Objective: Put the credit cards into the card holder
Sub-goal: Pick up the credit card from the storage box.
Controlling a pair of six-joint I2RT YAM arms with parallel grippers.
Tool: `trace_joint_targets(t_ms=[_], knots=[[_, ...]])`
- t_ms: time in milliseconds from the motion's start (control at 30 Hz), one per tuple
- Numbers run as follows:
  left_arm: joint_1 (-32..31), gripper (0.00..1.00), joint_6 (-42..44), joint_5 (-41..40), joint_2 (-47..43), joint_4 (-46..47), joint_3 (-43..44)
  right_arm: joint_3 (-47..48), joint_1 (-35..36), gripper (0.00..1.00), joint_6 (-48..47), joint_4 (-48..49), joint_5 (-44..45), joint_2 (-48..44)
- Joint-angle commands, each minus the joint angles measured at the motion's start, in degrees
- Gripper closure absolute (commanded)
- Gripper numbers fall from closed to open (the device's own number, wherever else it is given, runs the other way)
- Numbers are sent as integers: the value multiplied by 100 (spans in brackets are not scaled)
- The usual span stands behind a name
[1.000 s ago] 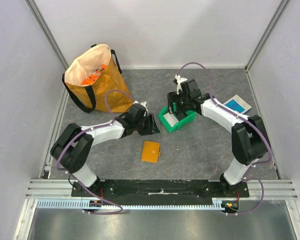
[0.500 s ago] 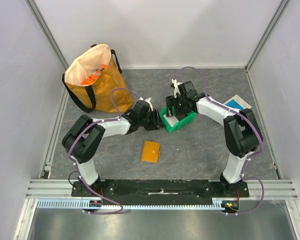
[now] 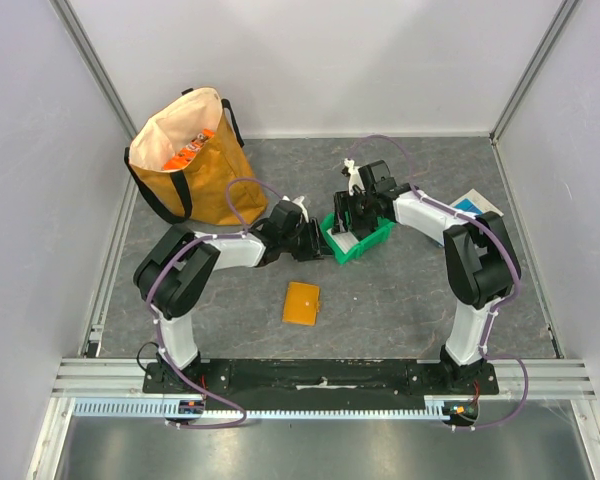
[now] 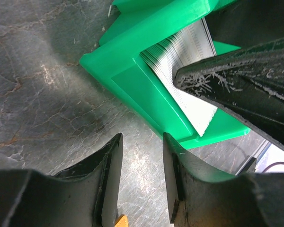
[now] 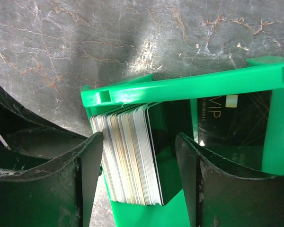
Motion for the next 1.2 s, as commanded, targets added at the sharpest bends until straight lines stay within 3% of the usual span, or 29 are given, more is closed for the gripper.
trace_joint_targets(t_ms=[0, 233, 533, 733, 1167], knots=[[43, 55, -113, 36, 158, 255, 265, 201, -39, 34, -2, -85, -354, 19], [87, 56, -69, 45, 229, 211, 362, 262, -101, 52, 7, -129, -530, 19], [104, 56, -16, 89, 229, 141, 406, 315, -197, 53, -2, -216, -636, -25], [105, 57, 10, 106, 220, 123, 415, 341, -285, 64, -11, -225, -802, -17], [105, 57, 54, 133, 220, 79, 459, 385, -531, 68, 94, -208, -1067, -8]])
